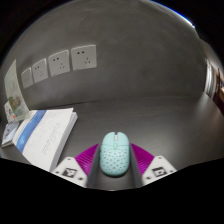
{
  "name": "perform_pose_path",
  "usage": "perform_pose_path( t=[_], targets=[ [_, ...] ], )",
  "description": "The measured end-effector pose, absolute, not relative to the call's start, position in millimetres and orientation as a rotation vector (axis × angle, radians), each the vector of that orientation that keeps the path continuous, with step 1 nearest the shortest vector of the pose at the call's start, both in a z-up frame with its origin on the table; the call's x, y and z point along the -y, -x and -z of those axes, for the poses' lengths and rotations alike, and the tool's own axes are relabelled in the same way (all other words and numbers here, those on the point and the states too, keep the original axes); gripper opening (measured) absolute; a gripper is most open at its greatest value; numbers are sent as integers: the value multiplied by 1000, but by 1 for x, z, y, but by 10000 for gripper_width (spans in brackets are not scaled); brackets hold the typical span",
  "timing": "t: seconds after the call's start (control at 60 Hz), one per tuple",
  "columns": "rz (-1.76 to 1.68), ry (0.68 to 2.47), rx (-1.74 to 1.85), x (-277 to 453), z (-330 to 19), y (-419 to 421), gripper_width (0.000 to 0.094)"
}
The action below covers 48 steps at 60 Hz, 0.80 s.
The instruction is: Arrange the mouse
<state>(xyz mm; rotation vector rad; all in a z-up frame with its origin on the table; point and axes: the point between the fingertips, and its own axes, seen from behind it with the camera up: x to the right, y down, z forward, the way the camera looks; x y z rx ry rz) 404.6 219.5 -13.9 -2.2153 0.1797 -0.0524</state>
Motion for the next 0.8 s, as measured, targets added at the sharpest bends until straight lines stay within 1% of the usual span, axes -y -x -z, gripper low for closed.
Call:
perform_pose_path(
  t=[0.017, 0.05, 0.1, 0.117, 0.133, 0.15, 0.167, 0.217, 0.317, 0.4, 0.483, 0.5, 0.533, 0.583, 0.7, 0.733, 0.8],
  targets=[
    [56, 2208, -185, -220, 14, -405, 532],
    [65, 2200, -191, -220, 14, -405, 522],
    [83, 2202, -178, -218, 14, -405, 473],
    [80, 2202, -190, -217, 14, -405, 465],
    [72, 2206, -202, -217, 15, -405, 480],
    [68, 2206, -214, -215, 14, -405, 467],
    [69, 2209, -217, -213, 14, -405, 425],
    [104, 2196, -200, -203, 8, -409, 397],
    [126, 2078, -160, -170, -38, -406, 379],
    [20, 1977, -184, -115, -90, -381, 379],
    [-26, 1884, -133, -64, -145, -342, 376],
    [-31, 1864, -119, -68, -148, -325, 376],
    [-51, 1837, -94, -40, -169, -312, 375],
    [-91, 1809, -66, -11, -189, -279, 375],
    [-192, 1786, -24, 26, -201, -183, 374],
    [-202, 1791, -17, 34, -195, -161, 373],
    [-189, 1819, 2, 39, -170, -117, 373]
  ],
)
